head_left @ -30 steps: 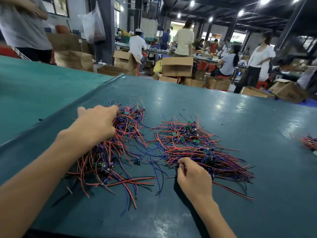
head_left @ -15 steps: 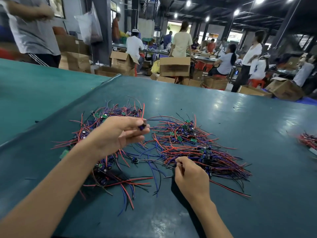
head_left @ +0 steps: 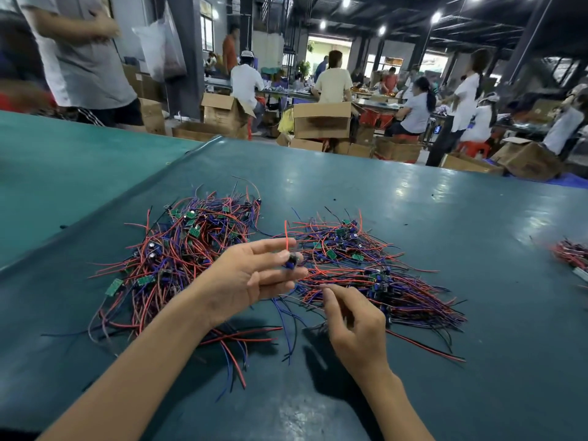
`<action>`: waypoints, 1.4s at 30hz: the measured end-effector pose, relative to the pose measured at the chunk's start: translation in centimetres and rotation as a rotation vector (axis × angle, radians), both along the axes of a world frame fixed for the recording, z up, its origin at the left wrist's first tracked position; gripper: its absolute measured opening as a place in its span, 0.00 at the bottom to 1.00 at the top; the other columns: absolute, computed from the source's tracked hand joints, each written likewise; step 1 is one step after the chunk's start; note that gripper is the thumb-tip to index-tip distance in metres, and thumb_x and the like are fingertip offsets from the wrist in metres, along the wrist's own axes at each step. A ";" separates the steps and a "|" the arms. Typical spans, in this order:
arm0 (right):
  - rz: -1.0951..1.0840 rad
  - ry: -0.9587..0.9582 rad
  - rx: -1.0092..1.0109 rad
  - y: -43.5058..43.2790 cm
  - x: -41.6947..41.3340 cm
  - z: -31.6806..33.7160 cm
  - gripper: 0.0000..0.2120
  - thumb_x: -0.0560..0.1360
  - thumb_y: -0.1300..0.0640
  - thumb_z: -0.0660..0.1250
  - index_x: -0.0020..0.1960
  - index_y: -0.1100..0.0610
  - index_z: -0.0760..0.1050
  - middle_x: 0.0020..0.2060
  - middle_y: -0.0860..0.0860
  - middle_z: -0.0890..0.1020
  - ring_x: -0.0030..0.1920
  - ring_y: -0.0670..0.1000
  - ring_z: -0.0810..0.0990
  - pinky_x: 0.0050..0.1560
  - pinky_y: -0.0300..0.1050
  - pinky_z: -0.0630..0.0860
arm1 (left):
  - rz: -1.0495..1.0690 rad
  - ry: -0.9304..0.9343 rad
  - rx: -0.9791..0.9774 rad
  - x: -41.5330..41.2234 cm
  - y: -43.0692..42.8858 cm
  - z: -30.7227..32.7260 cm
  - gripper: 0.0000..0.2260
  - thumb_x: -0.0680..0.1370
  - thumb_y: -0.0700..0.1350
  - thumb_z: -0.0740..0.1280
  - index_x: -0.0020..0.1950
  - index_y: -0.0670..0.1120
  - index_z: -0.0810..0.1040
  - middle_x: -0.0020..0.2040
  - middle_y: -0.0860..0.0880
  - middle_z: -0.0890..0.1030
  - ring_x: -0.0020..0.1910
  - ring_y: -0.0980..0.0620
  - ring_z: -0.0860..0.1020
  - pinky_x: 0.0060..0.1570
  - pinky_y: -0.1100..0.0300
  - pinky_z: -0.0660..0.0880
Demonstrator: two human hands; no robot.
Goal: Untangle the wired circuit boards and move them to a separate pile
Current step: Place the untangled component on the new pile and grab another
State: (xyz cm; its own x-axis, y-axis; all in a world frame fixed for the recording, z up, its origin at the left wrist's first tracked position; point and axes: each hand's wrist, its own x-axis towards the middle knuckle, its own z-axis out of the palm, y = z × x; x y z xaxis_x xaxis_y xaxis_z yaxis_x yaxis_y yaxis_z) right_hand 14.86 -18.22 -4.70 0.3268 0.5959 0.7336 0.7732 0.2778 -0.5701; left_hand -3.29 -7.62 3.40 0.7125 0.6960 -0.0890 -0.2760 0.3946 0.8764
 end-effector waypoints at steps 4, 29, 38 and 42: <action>0.254 0.546 -0.129 -0.1 -2.2 1.1 0.08 0.77 0.49 0.70 0.52 0.50 0.86 0.43 0.48 0.86 0.41 0.47 0.83 0.40 0.40 0.77 | 0.081 0.175 0.205 1.0 -1.3 -3.1 0.19 0.68 0.49 0.77 0.58 0.49 0.83 0.51 0.46 0.86 0.45 0.51 0.85 0.43 0.60 0.77; -0.239 1.150 -0.536 14.9 11.4 5.6 0.09 0.75 0.71 0.72 0.40 0.68 0.72 0.29 0.60 0.74 0.25 0.55 0.72 0.26 0.51 0.77 | 0.278 0.657 1.078 1.8 -3.5 -8.6 0.07 0.81 0.54 0.63 0.53 0.56 0.79 0.47 0.60 0.81 0.50 0.63 0.78 0.50 0.69 0.72; -0.186 1.065 -0.337 13.7 8.4 7.7 0.10 0.77 0.62 0.69 0.38 0.63 0.77 0.24 0.55 0.73 0.20 0.52 0.69 0.22 0.43 0.70 | 0.342 0.557 0.819 1.9 -3.8 -7.3 0.06 0.81 0.47 0.67 0.47 0.52 0.82 0.37 0.54 0.83 0.37 0.61 0.80 0.43 0.60 0.78; -0.194 0.433 -0.228 9.9 1.0 6.7 0.22 0.76 0.48 0.67 0.27 0.57 0.72 0.21 0.48 0.74 0.25 0.48 0.70 0.35 0.44 0.68 | 0.628 0.496 0.694 2.2 -1.5 -4.0 0.05 0.80 0.42 0.69 0.46 0.50 0.84 0.36 0.52 0.84 0.37 0.55 0.83 0.43 0.58 0.79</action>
